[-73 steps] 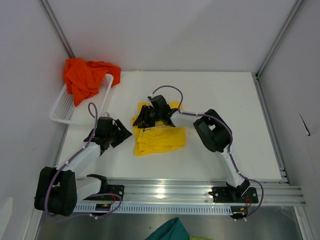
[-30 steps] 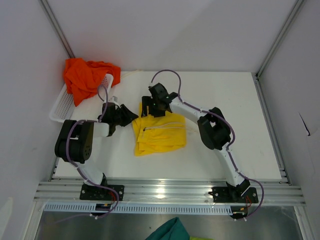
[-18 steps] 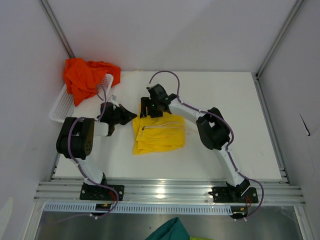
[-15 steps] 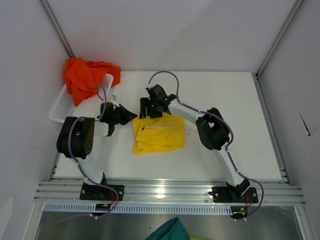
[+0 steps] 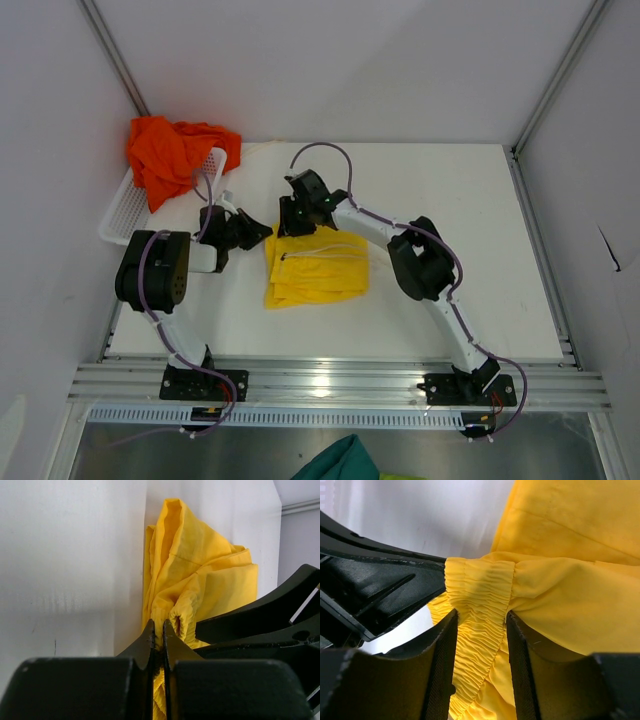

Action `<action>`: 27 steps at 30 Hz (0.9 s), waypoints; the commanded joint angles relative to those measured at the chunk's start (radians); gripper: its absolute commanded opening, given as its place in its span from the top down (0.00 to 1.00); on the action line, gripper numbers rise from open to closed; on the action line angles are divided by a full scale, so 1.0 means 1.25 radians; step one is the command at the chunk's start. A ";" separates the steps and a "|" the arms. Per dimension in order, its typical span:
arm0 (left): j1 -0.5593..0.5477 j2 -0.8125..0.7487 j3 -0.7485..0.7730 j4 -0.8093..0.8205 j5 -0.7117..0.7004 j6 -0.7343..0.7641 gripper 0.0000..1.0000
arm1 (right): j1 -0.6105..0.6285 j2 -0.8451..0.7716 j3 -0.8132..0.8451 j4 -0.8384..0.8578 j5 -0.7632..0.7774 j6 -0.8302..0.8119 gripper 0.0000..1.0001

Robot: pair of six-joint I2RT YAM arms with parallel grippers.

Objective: Fold and stack the shorts
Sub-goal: Fold the shorts

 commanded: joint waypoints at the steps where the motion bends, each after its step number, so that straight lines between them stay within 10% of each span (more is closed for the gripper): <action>1: 0.000 0.009 0.022 0.064 0.040 -0.008 1.00 | 0.039 -0.020 0.001 0.048 -0.054 -0.026 0.56; 18: 0.000 0.016 0.022 0.073 0.061 -0.010 0.85 | 0.050 -0.034 -0.043 0.080 -0.077 -0.012 0.43; 27: 0.000 0.009 0.025 0.057 0.076 -0.009 0.33 | 0.000 -0.223 -0.067 0.016 -0.051 -0.048 0.01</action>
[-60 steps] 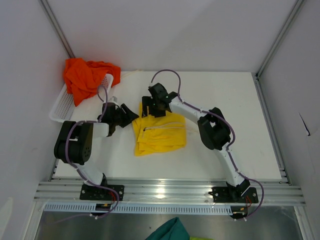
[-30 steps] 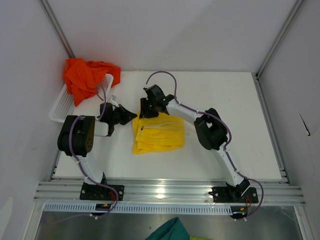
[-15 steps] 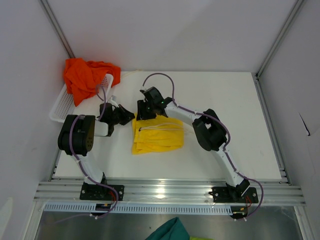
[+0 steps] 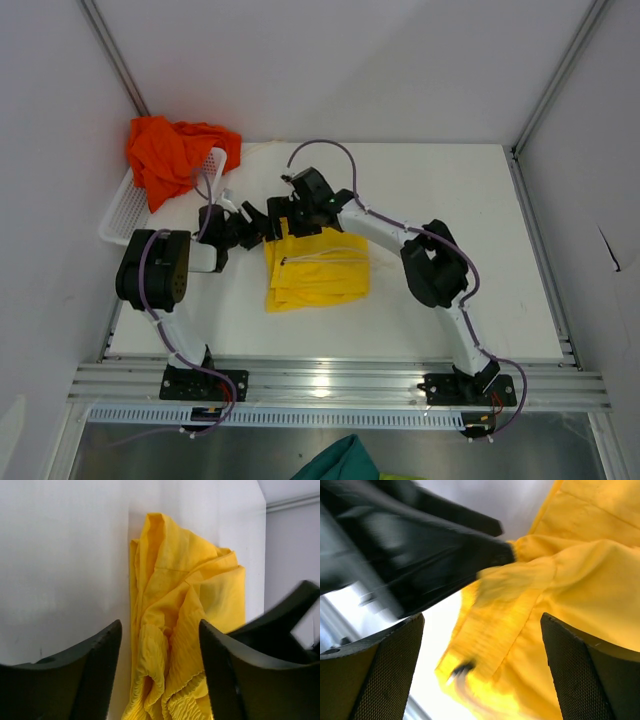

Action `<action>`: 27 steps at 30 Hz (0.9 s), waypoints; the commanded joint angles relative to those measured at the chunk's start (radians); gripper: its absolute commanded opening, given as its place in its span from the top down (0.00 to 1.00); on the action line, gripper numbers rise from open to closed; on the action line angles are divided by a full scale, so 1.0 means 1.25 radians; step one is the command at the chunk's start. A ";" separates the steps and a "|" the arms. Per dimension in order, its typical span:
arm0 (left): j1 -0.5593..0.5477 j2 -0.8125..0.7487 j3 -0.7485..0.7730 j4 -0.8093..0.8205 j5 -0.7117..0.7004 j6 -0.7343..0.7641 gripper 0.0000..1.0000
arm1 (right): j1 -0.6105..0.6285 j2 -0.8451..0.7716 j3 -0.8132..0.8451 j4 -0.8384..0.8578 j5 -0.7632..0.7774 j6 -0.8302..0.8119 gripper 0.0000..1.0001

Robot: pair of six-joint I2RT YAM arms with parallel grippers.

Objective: Fold and stack the shorts
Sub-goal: Fold the shorts

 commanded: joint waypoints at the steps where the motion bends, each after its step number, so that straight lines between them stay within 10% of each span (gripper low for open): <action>1: -0.008 -0.003 0.020 0.015 0.038 0.005 0.27 | -0.028 -0.167 -0.011 0.002 -0.006 -0.025 0.00; 12: -0.007 -0.079 -0.022 -0.033 -0.016 0.007 0.10 | -0.276 -0.374 -0.345 0.044 -0.091 -0.049 0.00; 27: 0.100 -0.311 -0.079 -0.193 -0.104 0.003 0.09 | -0.373 -0.235 -0.396 0.152 -0.266 -0.068 0.13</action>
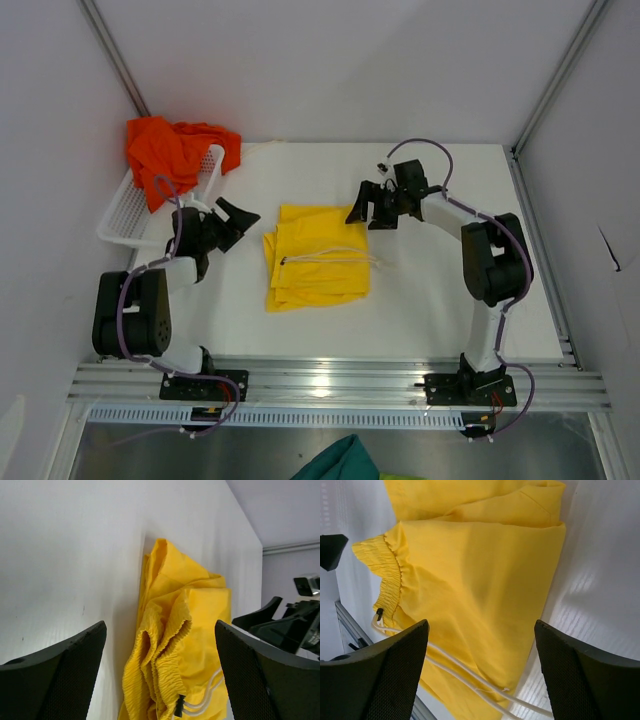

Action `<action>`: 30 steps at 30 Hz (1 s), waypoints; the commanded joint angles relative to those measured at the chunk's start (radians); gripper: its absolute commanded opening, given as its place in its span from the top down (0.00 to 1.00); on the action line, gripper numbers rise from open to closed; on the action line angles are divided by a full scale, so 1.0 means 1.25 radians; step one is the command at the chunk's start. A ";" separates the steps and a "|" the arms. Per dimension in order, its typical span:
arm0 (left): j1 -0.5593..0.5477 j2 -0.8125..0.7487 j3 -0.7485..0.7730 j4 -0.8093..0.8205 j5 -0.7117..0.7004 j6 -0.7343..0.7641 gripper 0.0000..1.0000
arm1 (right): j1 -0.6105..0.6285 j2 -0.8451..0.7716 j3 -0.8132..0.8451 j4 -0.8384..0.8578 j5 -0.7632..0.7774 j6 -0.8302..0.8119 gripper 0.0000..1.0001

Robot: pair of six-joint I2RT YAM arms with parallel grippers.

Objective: Fold and stack the shorts
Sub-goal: Fold the shorts

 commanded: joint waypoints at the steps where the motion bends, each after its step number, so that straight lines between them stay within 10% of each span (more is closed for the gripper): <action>1: 0.015 -0.080 0.001 -0.054 -0.027 0.009 0.09 | -0.005 0.029 0.000 0.056 -0.047 -0.013 0.13; 30: -0.186 0.093 0.110 -0.095 -0.075 0.131 0.13 | -0.048 0.182 0.016 0.205 -0.198 0.058 0.33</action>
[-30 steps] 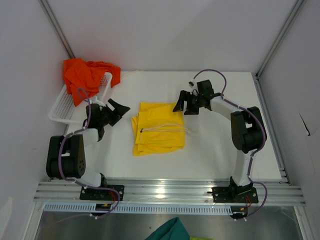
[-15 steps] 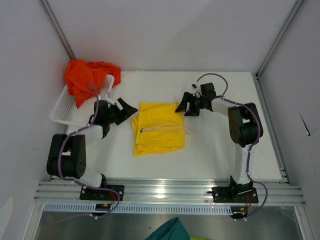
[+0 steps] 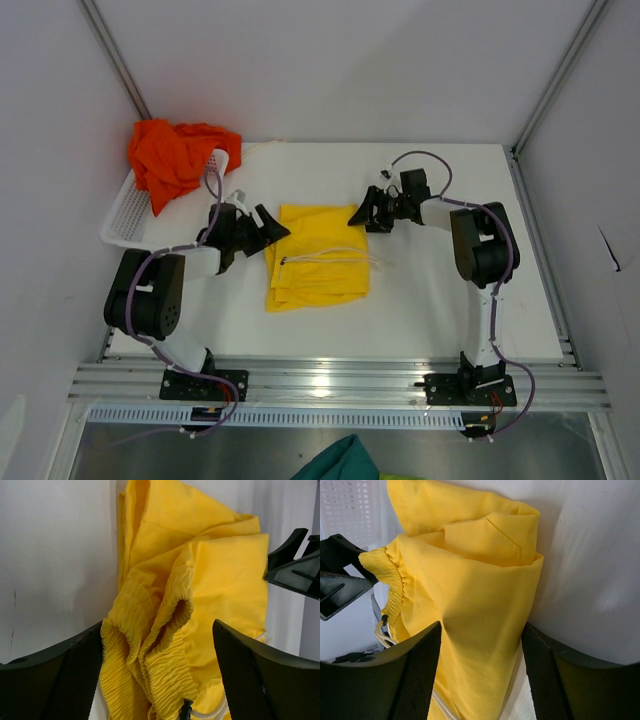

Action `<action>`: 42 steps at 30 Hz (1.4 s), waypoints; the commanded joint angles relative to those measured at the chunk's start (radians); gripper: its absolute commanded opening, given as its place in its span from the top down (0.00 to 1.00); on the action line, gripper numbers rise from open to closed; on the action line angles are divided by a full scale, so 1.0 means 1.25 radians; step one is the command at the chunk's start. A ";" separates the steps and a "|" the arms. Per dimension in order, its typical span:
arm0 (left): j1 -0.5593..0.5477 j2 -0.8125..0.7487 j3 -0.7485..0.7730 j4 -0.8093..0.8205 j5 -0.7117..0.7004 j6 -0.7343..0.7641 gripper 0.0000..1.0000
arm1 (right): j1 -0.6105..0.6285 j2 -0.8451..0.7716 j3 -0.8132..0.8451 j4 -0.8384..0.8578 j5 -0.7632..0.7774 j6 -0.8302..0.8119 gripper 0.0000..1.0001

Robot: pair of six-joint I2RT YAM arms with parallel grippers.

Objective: Fold and stack the shorts
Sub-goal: Fold the shorts

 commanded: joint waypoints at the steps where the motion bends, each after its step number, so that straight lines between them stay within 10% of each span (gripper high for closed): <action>1: -0.012 0.019 0.028 0.035 -0.021 0.029 0.14 | 0.005 0.026 0.019 0.016 -0.008 0.001 0.34; 6: -0.021 0.064 0.070 0.019 -0.015 0.035 0.25 | 0.011 0.030 0.019 0.020 -0.013 0.003 0.37; 13: -0.025 0.134 0.156 -0.032 -0.008 0.042 1.00 | 0.017 0.033 0.019 0.020 -0.020 0.002 0.43; 20: -0.020 0.185 0.212 -0.031 0.029 0.045 1.00 | 0.016 0.023 0.003 0.059 -0.030 0.006 0.47; 24: -0.012 0.241 0.271 -0.011 0.085 0.062 1.00 | 0.016 0.019 -0.008 0.076 -0.034 0.012 0.68; 27: -0.010 0.289 0.323 -0.039 0.108 0.072 0.87 | 0.016 0.018 -0.010 0.076 -0.028 0.017 0.90; 29: -0.008 0.281 0.312 -0.021 0.105 0.071 0.53 | 0.016 0.019 -0.005 0.068 -0.017 0.018 1.00; 31: -0.001 0.230 0.252 0.007 0.093 0.056 0.20 | 0.014 0.018 -0.005 0.065 -0.004 0.022 1.00; 34: 0.008 0.169 0.245 -0.027 0.106 0.039 0.03 | 0.008 0.008 -0.012 0.068 0.029 0.044 1.00; 42: 0.006 -0.019 0.226 -0.200 0.001 0.049 0.01 | -0.042 -0.163 -0.295 0.351 0.318 0.392 1.00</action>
